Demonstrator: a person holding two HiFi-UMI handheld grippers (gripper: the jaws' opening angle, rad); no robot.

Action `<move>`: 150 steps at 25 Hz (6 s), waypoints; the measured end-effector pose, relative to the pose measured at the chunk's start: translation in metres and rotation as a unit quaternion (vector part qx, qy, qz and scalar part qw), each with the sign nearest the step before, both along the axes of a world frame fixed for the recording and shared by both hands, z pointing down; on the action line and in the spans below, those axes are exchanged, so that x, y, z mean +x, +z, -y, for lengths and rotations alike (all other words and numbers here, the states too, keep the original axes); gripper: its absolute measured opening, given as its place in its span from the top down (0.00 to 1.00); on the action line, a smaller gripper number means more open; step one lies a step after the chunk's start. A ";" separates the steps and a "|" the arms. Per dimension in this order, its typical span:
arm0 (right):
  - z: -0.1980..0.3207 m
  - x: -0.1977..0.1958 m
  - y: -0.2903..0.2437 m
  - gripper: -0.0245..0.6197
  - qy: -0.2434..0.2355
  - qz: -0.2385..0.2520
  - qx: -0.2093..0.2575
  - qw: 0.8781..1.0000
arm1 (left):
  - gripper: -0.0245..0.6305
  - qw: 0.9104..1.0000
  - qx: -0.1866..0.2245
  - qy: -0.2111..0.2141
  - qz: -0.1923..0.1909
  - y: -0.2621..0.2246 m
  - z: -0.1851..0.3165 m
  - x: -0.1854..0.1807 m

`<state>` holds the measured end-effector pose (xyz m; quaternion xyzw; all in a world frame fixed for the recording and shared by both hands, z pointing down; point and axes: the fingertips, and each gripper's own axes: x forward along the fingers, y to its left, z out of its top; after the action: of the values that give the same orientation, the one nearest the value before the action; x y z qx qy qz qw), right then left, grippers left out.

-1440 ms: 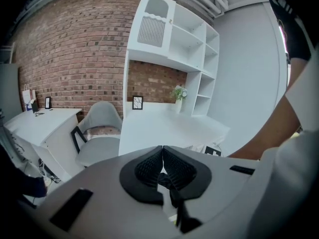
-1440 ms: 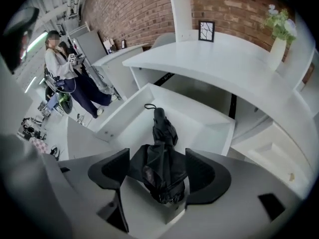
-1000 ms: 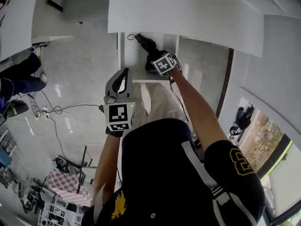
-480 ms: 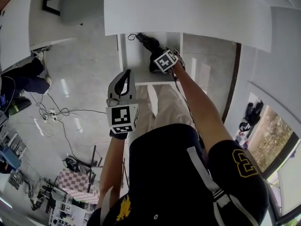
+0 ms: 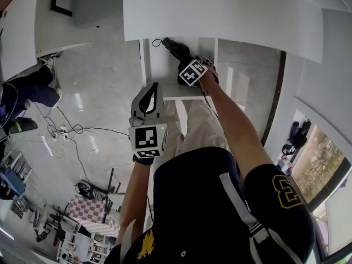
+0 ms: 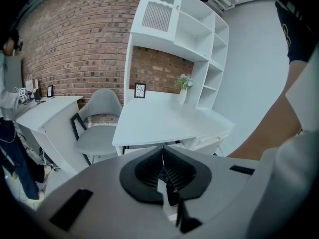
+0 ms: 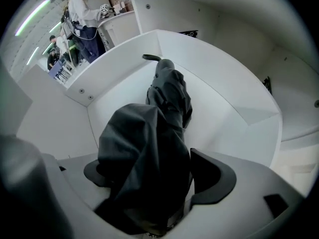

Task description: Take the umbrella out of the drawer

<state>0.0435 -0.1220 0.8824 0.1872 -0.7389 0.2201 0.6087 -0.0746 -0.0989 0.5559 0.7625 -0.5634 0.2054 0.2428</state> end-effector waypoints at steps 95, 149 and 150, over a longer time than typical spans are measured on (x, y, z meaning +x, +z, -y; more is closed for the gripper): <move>0.006 -0.014 -0.038 0.54 -0.065 0.023 0.082 0.994 | 0.93 0.999 0.012 -0.036 0.010 -0.020 -0.002 -0.021; 0.038 -0.044 -0.209 0.55 -0.024 0.129 0.203 0.970 | 0.93 0.998 0.045 0.019 0.027 -0.082 0.026 -0.027; 0.040 -0.043 -0.214 0.55 -0.020 0.130 0.205 0.970 | 0.93 0.998 0.048 0.021 0.028 -0.085 0.027 -0.026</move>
<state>0.0004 -0.1620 0.6682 0.2627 -0.8448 0.0744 0.4601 -0.1006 -0.1263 0.4707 0.7789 -0.5629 0.2047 0.1860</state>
